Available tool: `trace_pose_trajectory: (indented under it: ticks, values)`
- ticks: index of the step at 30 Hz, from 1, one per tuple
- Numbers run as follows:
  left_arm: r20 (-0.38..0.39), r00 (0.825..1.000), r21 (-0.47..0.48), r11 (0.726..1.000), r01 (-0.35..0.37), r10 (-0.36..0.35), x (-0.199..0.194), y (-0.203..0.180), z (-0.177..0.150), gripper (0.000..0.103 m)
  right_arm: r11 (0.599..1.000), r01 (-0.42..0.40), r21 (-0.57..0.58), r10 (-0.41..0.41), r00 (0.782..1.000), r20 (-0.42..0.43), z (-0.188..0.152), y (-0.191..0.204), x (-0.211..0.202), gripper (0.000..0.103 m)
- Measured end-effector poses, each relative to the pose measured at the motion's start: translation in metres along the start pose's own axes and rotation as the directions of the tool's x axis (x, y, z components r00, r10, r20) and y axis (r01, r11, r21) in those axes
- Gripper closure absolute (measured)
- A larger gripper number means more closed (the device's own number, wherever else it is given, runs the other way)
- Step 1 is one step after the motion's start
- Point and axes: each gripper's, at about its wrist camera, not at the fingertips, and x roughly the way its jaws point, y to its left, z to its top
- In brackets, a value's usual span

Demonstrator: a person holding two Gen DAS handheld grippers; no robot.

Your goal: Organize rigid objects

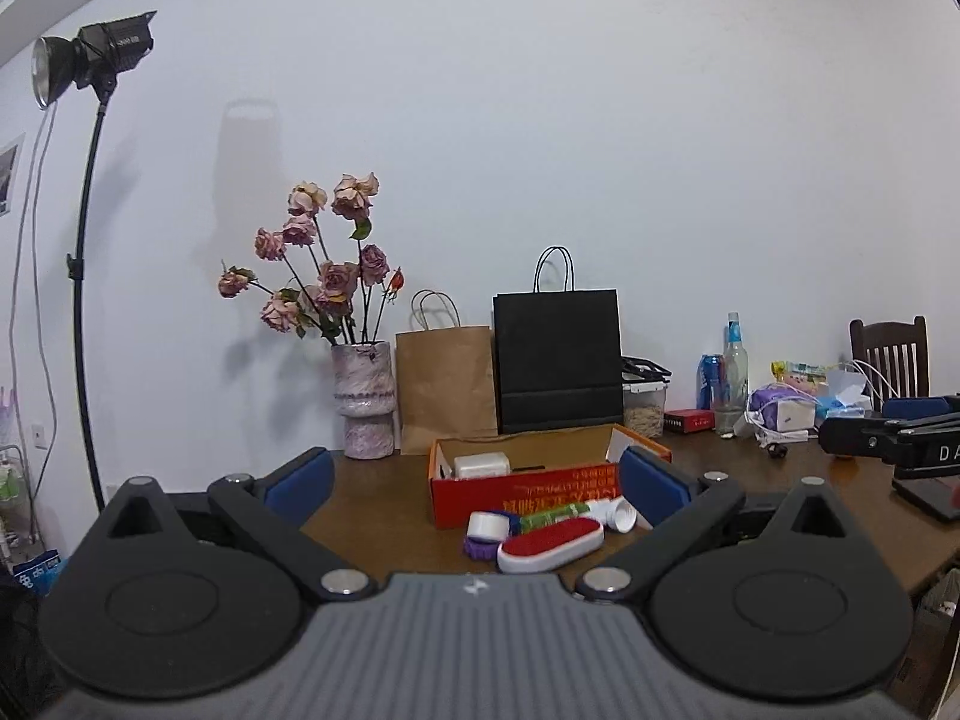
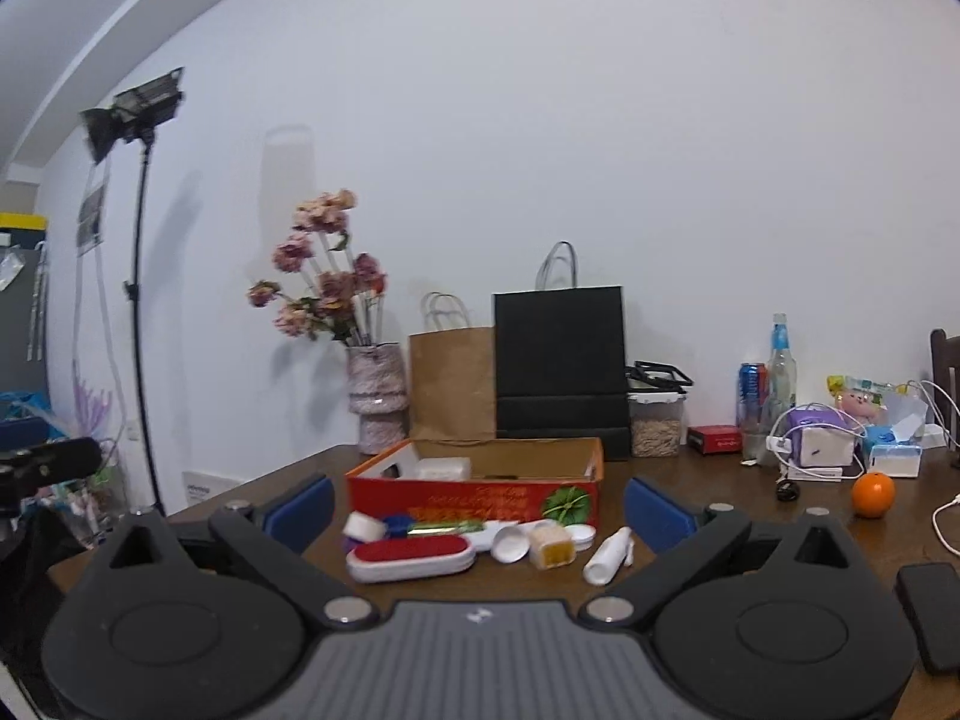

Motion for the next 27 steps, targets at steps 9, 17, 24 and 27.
trace_pose_trajectory:
  ticks: [9,17,24,27]
  values:
    - [-0.127,0.991,-0.021,0.999,0.028,-0.031,-0.013,0.001,-0.034,0.0,0.991,-0.106,0.08,0.115,0.985,-0.128,-0.057,0.033,-0.043,0.0]
    - [-0.203,0.979,-0.075,0.997,0.0,-0.015,0.01,0.001,-0.047,0.0,0.982,-0.144,0.12,0.16,0.977,-0.143,-0.08,0.031,-0.034,0.0]
    - [-0.245,0.969,-0.096,0.995,-0.014,-0.01,0.037,-0.001,-0.052,0.0,0.986,-0.15,0.074,0.16,0.974,-0.158,-0.087,0.031,-0.015,0.0]
    - [-0.279,0.96,-0.112,0.994,-0.016,-0.016,0.052,-0.001,-0.056,0.0,0.982,-0.16,0.102,0.178,0.963,-0.202,-0.087,0.025,0.001,0.0]
